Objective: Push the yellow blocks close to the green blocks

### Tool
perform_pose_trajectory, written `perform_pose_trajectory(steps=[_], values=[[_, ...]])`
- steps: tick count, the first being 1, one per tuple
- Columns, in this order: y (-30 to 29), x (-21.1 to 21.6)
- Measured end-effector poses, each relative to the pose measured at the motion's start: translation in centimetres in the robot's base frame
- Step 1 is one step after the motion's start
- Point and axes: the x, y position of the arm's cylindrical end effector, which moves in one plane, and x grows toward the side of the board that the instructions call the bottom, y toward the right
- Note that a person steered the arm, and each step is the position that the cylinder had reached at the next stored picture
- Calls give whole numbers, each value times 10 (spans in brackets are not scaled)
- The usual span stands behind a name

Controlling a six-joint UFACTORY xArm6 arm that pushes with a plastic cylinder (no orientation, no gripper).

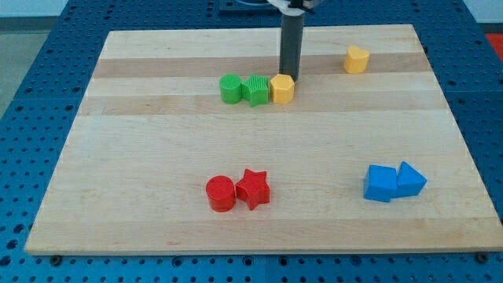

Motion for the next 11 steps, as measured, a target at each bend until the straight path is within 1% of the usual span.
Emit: perform_pose_trajectory(steps=[1, 2, 3, 4, 5, 6, 7, 8, 9, 10, 11], values=[[22, 0], [75, 1], [146, 2], [196, -17], [182, -70], [132, -78], [104, -24], [105, 29], [103, 28], [118, 1], [182, 1]])
